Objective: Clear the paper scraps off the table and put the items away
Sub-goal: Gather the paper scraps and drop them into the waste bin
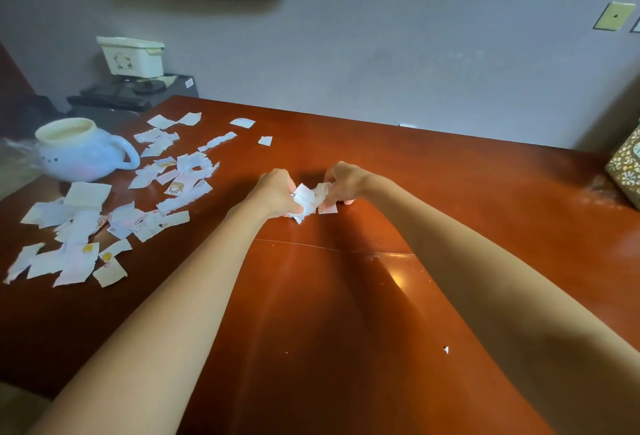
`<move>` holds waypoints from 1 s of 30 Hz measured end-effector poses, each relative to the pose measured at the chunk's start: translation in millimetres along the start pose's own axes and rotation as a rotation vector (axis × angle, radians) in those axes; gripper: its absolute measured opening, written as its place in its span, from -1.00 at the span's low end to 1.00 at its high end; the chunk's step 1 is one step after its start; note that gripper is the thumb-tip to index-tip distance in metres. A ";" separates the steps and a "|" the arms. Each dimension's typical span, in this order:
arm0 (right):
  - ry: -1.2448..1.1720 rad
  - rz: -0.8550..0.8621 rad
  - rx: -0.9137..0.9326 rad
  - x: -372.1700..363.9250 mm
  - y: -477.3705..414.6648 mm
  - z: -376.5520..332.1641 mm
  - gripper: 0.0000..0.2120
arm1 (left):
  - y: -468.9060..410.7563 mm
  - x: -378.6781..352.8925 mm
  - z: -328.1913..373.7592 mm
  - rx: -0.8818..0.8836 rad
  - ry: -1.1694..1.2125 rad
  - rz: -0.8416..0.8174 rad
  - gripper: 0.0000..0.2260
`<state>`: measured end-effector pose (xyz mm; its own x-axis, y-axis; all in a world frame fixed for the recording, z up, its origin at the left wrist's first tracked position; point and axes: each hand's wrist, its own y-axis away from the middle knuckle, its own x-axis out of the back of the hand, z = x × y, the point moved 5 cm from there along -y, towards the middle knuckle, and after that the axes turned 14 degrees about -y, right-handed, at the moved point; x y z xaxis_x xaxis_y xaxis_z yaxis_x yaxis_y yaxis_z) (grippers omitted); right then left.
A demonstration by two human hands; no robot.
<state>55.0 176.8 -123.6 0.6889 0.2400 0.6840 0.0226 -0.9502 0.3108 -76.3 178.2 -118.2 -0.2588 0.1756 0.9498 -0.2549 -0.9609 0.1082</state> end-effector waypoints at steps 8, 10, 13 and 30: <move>-0.037 -0.056 -0.011 1.1 2.9 0.4 -0.63 | -4.7 -7.7 8.3 -0.087 0.049 -0.083 -0.64; -0.108 -0.114 -0.026 1.6 6.6 3.2 -0.67 | -5.1 -10.4 8.6 -0.085 0.086 -0.067 -0.70; -0.234 -0.210 -0.043 2.5 14.8 6.0 -0.77 | -3.9 -11.5 10.9 -0.096 0.135 -0.045 -0.85; -0.446 0.144 0.081 45.3 108.2 42.6 -0.94 | 43.0 2.0 84.7 -0.250 0.296 -0.023 -0.73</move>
<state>119.5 76.5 -87.0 0.9327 0.0128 0.3604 -0.0517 -0.9843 0.1686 -8.8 119.1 -86.7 -0.4990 0.2860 0.8181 -0.4737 -0.8805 0.0189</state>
